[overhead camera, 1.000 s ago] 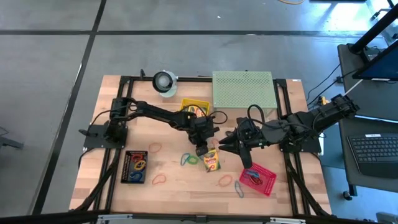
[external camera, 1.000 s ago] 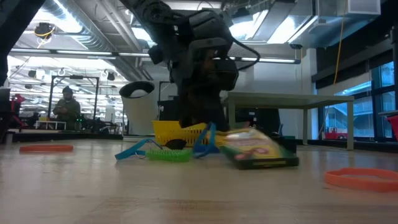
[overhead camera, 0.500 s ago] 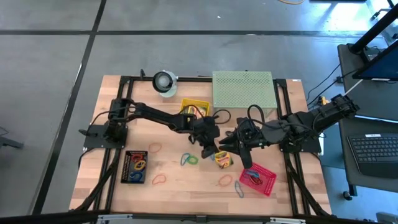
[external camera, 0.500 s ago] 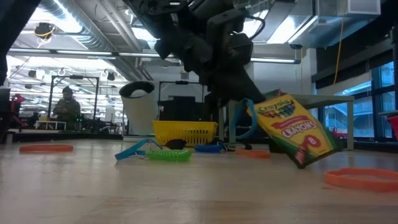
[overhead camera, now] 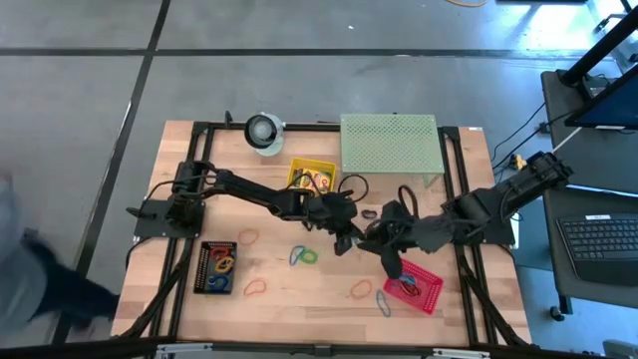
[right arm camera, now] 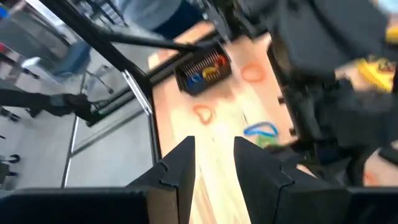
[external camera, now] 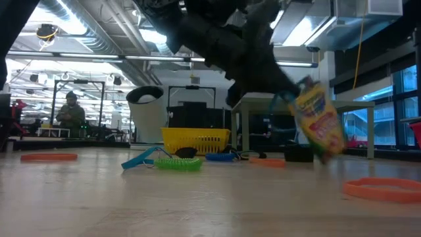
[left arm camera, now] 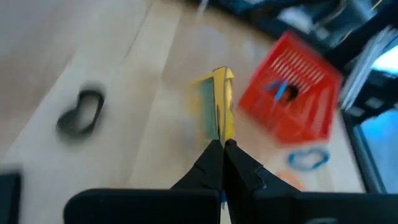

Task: Pick & Place Office Desk Supplies
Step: Put the crayon box into the yellow bin

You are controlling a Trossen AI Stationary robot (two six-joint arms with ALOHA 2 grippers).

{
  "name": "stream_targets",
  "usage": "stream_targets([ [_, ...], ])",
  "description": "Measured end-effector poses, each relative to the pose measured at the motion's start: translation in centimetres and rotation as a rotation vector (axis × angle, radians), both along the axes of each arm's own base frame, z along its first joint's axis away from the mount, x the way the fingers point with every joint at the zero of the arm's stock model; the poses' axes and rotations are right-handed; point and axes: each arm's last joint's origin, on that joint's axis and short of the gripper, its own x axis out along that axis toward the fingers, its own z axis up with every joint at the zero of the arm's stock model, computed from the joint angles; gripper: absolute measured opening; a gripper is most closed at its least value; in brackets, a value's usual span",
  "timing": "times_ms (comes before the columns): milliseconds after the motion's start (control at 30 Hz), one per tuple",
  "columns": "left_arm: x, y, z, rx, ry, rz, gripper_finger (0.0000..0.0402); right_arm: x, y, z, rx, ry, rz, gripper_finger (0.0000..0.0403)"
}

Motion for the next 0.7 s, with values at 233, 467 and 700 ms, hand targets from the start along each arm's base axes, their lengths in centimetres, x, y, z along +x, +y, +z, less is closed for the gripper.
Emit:
stream_targets([
  [233,0.3,-0.6,0.0,0.084,-0.084,0.046,0.0001,-0.7,0.9,-0.7,-0.018,0.038,-0.085,0.0112],
  [467,-2.2,-0.3,-3.9,0.002,-0.198,0.175,0.0001,-1.8,1.6,-0.2,-0.022,-0.01,-0.124,0.0112],
  [700,-5.3,0.6,-5.3,-0.075,-0.434,0.29,0.0001,-2.1,1.9,-0.1,-0.011,-0.018,-0.134,0.0112],
])
